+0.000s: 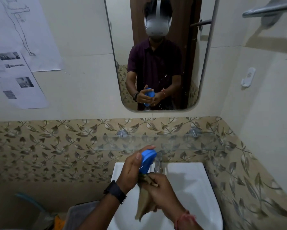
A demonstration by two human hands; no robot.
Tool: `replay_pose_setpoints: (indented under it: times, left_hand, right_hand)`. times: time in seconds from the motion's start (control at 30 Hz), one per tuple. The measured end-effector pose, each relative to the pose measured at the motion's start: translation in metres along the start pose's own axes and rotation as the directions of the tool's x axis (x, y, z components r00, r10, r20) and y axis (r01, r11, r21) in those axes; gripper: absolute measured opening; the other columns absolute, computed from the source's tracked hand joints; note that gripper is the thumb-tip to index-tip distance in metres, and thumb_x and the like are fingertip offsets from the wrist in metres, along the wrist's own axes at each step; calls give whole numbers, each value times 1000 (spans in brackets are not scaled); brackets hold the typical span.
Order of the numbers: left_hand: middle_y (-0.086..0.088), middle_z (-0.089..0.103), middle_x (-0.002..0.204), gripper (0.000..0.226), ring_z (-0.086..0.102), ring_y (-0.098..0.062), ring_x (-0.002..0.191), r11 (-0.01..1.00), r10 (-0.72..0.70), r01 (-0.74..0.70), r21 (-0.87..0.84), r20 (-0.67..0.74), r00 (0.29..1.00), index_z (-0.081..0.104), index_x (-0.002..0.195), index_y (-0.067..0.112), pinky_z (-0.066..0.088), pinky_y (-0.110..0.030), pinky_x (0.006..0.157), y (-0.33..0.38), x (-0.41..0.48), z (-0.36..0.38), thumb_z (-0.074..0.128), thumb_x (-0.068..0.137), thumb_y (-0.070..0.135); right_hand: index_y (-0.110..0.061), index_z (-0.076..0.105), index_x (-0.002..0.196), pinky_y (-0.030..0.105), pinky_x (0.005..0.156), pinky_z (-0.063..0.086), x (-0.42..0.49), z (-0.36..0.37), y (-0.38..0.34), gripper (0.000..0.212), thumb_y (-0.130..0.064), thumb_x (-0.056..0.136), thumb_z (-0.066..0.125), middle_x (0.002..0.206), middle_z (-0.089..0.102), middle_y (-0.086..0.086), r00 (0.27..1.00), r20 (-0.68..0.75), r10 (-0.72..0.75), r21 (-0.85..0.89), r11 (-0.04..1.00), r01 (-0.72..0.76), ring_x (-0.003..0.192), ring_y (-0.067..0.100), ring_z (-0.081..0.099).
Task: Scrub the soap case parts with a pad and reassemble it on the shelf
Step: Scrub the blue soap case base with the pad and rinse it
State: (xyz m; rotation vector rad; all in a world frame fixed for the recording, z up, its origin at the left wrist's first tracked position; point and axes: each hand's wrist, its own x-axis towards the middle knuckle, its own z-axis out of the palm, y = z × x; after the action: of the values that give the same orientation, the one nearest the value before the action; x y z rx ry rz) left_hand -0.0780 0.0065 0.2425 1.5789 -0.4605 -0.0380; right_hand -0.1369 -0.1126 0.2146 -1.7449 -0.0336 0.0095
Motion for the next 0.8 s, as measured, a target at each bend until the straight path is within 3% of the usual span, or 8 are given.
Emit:
replay_pose_setpoints:
  times: [0.1, 0.2, 0.3, 0.4, 0.5, 0.6, 0.7, 0.8]
  left_hand:
    - [-17, 68, 130, 64, 66, -41, 116, 997, -15, 14, -72, -7, 1000, 67, 132, 27, 51, -62, 100, 0, -2, -2, 44, 93, 73]
    - [-11, 67, 135, 62, 64, -40, 119, 1000, 9, -9, -18, 11, 1000, 68, 130, 31, 47, -67, 101, 2, -2, 0, 42, 93, 73]
    - [-8, 68, 132, 64, 67, -33, 116, 1000, 4, -4, -24, -11, 1000, 69, 129, 32, 53, -55, 101, 4, 2, 3, 42, 92, 76]
    - [-15, 70, 126, 72, 69, -34, 113, 999, -6, 3, -54, -56, 998, 65, 132, 24, 56, -46, 96, 14, 7, 8, 43, 89, 77]
    - [-8, 70, 130, 67, 67, -30, 118, 999, 14, -17, -39, -83, 996, 65, 131, 25, 56, -40, 99, 14, 6, 11, 42, 92, 74]
    - [-14, 70, 130, 78, 67, -34, 118, 994, 4, -22, -111, -159, 987, 62, 132, 18, 56, -42, 99, 5, -4, 9, 50, 85, 79]
    - [-23, 68, 127, 91, 67, -41, 115, 972, -64, 22, -234, -175, 982, 58, 135, 12, 57, -48, 95, 4, -10, 9, 55, 77, 84]
    - [-27, 66, 127, 88, 63, -45, 116, 965, -105, 75, -250, -110, 988, 58, 135, 11, 51, -54, 99, 9, -11, 18, 53, 81, 81]
  right_hand:
    - [-13, 79, 101, 26, 82, 55, -7, -5, 4, 19, -5, 88, 69, 96, 78, 2, 994, 107, 35, 247, 967, -61, 92, 18, 73]
    - [-15, 75, 92, 21, 75, 52, -5, -11, 10, 13, -10, 87, 64, 87, 65, -11, 969, 48, -244, -239, 939, 249, 82, 5, 63]
    - [-10, 73, 100, 32, 71, 55, 3, -20, 9, 17, -6, 85, 67, 89, 62, 3, 867, 34, -497, -700, 607, 375, 80, 19, 62]
    - [-6, 73, 111, 29, 73, 58, 3, -18, 7, 35, 3, 77, 74, 97, 69, 8, 808, -29, -589, -785, 514, 346, 85, 23, 66]
    - [-12, 74, 104, 21, 73, 50, -6, -5, -2, 22, -2, 86, 66, 89, 64, 0, 877, -156, -454, -574, 764, 293, 80, 8, 60]
    - [-18, 74, 83, 19, 69, 44, -8, -4, -12, 14, -8, 88, 64, 77, 61, -5, 999, -16, -47, -130, 990, 45, 73, 2, 59]
    - [-5, 78, 95, 23, 77, 52, -6, -17, -25, 13, -5, 87, 68, 89, 74, 6, 965, 211, 153, 261, 943, -207, 85, 15, 69]
    - [5, 73, 103, 33, 80, 58, 1, -29, -45, 21, 2, 83, 70, 101, 74, 20, 954, 258, 155, 615, 735, -286, 92, 28, 71]
